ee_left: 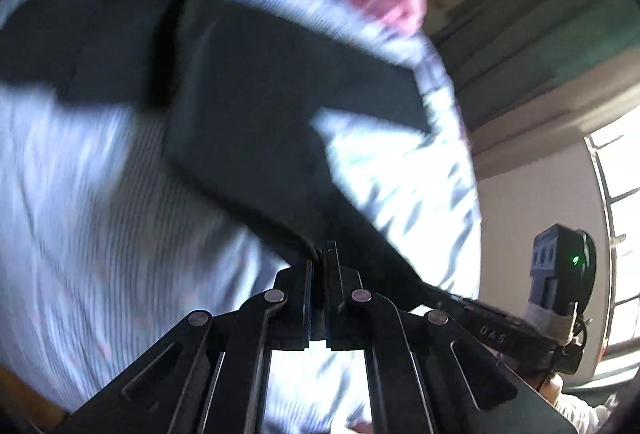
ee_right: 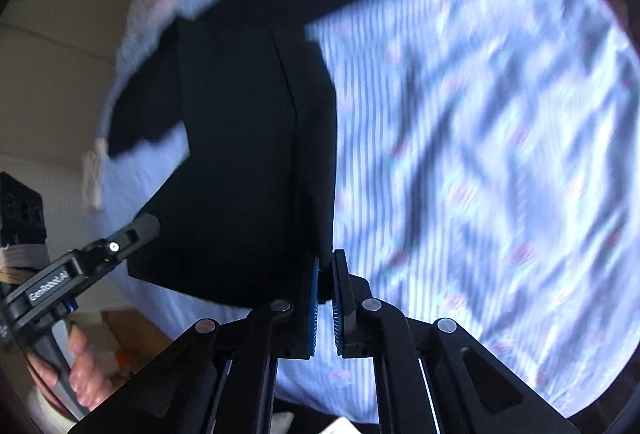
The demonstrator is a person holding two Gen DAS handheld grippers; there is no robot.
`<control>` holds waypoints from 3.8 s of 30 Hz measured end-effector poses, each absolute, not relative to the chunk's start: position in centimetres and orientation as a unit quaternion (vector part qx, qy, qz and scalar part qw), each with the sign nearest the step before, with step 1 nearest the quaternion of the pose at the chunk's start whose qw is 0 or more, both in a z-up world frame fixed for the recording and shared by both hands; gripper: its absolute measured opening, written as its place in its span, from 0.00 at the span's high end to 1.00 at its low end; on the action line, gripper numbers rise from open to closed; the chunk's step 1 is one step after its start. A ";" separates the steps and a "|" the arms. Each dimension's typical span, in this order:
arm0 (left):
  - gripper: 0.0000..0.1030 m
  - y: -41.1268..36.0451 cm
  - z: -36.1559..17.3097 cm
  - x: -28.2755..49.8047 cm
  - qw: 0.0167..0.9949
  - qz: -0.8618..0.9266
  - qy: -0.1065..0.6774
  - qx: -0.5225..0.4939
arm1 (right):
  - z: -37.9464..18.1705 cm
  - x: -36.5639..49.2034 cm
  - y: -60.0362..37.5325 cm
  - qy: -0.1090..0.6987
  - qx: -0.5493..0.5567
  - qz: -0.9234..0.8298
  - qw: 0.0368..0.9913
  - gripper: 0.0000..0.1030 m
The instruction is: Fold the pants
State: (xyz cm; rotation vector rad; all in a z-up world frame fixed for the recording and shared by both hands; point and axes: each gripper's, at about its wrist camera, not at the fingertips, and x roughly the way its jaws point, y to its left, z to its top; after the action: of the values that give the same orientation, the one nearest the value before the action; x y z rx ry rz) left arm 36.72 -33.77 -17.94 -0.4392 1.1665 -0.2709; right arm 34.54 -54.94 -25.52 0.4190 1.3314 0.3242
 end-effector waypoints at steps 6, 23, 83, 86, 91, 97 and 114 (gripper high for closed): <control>0.94 -37.6 -11.7 46.3 0.845 -0.182 0.476 -0.164 | -19.4 40.3 -59.4 0.535 0.249 0.122 0.798 0.93; 0.95 -56.1 -17.4 69.6 0.821 -0.226 0.525 0.006 | -23.9 56.6 -72.3 0.518 0.370 0.031 0.771 0.93; 0.33 -11.6 1.6 30.1 0.904 -0.070 0.420 -0.022 | 0.4 29.8 -33.6 0.389 0.063 0.148 0.907 0.51; 0.33 -8.5 2.4 29.5 0.904 -0.094 0.417 0.002 | 1.0 28.3 -30.2 0.378 0.086 0.127 0.913 0.51; 0.33 -4.3 2.7 29.2 0.903 -0.122 0.411 -0.012 | 1.9 27.1 -26.1 0.380 0.099 0.117 0.912 0.51; 0.31 -0.3 2.1 29.3 0.911 -0.117 0.394 -0.029 | 2.4 27.5 -23.1 0.375 0.086 0.117 0.915 0.51; 0.22 14.4 -2.8 38.7 0.908 -0.128 0.397 -0.040 | -2.3 37.3 -10.3 0.380 0.100 0.117 0.912 0.51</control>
State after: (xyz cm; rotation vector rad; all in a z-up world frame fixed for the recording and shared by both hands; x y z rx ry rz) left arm 38.70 14.37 -2.84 -0.0828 0.8199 -0.2647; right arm 37.25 -10.29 -2.31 0.2054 0.7835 0.2415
